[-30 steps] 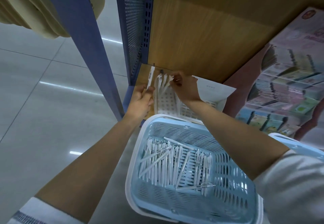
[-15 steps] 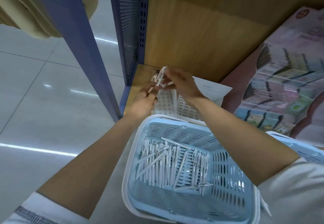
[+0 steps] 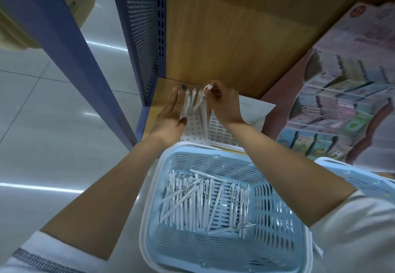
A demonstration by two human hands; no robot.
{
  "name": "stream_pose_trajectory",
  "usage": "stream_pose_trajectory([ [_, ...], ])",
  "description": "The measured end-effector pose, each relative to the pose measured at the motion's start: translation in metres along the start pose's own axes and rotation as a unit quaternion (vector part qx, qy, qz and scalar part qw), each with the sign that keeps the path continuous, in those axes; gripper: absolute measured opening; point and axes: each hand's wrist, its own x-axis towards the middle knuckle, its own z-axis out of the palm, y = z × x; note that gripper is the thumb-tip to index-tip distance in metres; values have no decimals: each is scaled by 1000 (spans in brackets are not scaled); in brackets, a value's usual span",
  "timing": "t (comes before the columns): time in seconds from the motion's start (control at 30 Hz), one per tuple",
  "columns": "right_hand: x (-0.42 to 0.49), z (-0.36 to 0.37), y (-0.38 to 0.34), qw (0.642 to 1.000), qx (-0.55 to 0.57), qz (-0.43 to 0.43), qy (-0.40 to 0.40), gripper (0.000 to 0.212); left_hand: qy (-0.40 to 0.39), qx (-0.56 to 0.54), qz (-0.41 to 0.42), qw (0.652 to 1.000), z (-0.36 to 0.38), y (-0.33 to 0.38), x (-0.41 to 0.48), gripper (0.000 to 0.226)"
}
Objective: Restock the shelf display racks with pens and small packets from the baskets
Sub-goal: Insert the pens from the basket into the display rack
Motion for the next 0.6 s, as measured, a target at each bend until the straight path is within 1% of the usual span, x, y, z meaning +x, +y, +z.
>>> stream_pose_trajectory([
  [0.07,1,2,-1,1000,-5,-18,-16,11,-1,7,7,1000,1,-3,1,79],
  [0.17,1,5,5,999,-24,-29,-36,8,-22,-20,8,1000,-1,-6,0,89],
  [0.27,0,6,9,997,-55,-34,-37,13,-28,-13,21,999,-2,-8,-1,97],
  [0.4,3,12,10,993,-98,-38,-59,12,-23,-23,20,999,-3,-6,-2,95],
  [0.6,2,16,11,995,-79,-48,-38,10,-17,-41,14,999,-2,-6,-1,93],
])
